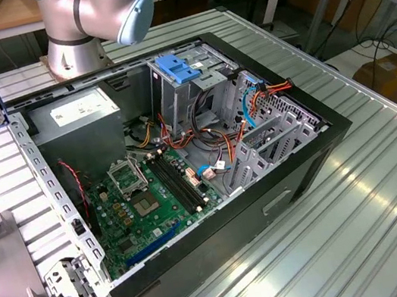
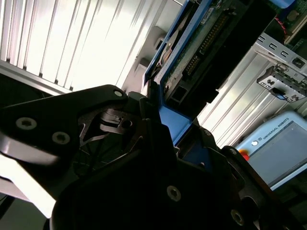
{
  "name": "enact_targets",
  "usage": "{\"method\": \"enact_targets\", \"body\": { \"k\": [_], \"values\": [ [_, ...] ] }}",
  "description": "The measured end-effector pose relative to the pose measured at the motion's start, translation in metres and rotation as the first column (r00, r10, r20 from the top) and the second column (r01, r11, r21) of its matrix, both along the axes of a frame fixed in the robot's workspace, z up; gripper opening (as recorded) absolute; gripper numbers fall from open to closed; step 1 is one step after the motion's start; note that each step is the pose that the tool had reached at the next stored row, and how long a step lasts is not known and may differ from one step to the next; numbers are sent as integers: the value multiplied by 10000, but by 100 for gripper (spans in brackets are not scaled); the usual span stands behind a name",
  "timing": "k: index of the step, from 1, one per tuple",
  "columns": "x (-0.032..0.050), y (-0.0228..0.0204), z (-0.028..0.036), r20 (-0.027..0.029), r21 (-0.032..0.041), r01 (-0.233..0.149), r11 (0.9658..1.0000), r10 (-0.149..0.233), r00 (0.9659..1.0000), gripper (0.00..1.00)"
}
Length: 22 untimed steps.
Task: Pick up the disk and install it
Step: 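Pick up the disk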
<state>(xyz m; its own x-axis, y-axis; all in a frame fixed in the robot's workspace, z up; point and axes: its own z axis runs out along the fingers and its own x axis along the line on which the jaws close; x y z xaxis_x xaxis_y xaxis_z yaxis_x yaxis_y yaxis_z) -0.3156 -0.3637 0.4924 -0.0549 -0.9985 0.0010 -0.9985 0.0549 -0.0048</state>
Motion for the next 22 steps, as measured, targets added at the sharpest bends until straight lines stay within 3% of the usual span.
{"method": "enact_targets", "body": {
  "k": [14, 22],
  "values": [
    [29, 0, 0, 0, -1, 0, 10000, 0, 10000, 37],
    [98, -10, -1, 0, 0, 1, 10000, -1, 10000, 37]
  ]
}}
